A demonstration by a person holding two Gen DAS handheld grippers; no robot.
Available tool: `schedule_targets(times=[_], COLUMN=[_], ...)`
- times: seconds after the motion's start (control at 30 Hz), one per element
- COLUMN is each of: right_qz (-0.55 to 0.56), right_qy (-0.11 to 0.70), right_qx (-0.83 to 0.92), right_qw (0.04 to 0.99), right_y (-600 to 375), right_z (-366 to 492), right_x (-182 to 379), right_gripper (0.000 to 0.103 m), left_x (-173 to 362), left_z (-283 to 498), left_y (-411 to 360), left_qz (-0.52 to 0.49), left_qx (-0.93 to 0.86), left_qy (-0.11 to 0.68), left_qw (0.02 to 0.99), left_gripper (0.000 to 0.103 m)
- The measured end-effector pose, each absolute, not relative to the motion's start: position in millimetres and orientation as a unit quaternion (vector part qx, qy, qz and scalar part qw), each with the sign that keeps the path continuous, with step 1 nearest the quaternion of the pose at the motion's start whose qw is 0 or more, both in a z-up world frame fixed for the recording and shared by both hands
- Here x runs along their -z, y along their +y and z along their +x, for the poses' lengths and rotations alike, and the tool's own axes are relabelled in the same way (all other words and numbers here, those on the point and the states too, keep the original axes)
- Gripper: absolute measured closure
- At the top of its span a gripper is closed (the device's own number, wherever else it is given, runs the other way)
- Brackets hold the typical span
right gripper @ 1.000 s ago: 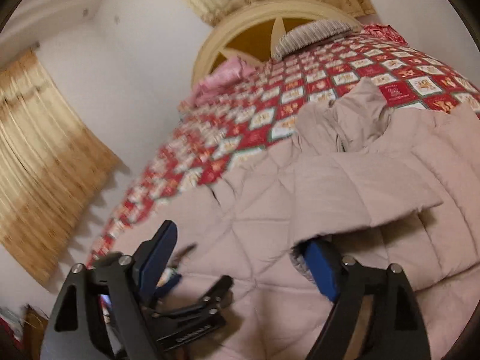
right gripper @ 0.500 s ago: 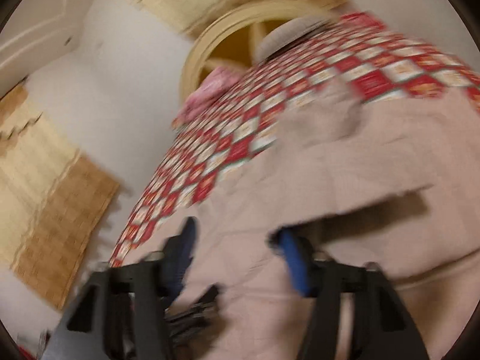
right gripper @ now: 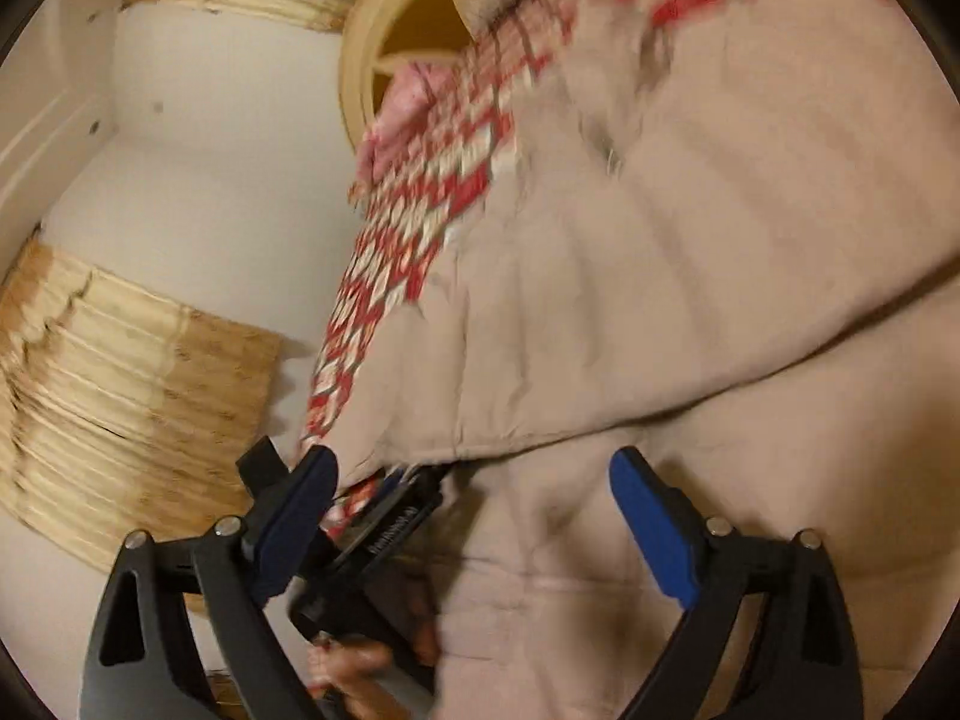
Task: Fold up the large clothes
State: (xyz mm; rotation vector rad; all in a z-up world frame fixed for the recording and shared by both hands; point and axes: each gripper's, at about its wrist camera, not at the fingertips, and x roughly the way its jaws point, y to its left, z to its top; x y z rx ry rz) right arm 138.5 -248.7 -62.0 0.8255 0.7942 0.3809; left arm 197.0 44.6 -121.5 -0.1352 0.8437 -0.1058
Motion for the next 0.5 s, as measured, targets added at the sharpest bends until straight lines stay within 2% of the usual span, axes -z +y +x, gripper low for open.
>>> schedule_targets(times=[0.07,0.1,0.17,0.3,0.33,0.37,0.4,0.43,0.5], right_qz=[0.362,0.338,0.262,0.172,0.159,0.151,0.153,0.157,0.185], right_qy=[0.339,0.323,0.308,0.303,0.319,0.342,0.374,0.397,0.404], right_qx=[-0.163,-0.146,-0.067,0.070,0.085,0.094,0.105,0.119,0.132], right_qw=[0.853,0.872,0.912,0.935,0.931,0.923,0.909,0.897,0.886], right_y=[-254.6,-257.8,-262.9,-294.5,-305.7,-315.5,-328.0,-338.7,-359.8], right_z=[130.4,129.6,136.8,161.4,170.1,182.0,194.1,197.5,194.6], right_x=[43.1,32.4,15.3,18.7,26.5,40.1,57.9,75.5,102.9], right_gripper=[0.027,0.030,0.043,0.048,0.056,0.071,0.079,0.093,0.103], left_x=[121.6,121.5,121.4,122.4,122.6,122.7,122.7,122.7,122.6], left_z=[197.0,196.7,196.3,195.9,196.4,196.2,196.3,196.4,196.4], left_y=[45.0,45.0,46.6,46.6,46.5,46.2,46.0,45.7,45.9], left_qz=[-0.066,-0.067,-0.071,-0.069,-0.068,-0.067,-0.068,-0.067,-0.067], left_qx=[0.051,0.052,0.053,0.052,0.051,0.051,0.052,0.051,0.051], left_qy=[0.409,0.409,0.407,0.408,0.408,0.409,0.408,0.408,0.409], left_qw=[0.909,0.909,0.909,0.909,0.909,0.909,0.909,0.909,0.909], left_gripper=[0.001,0.001,0.001,0.001,0.001,0.001,0.001,0.001,0.001])
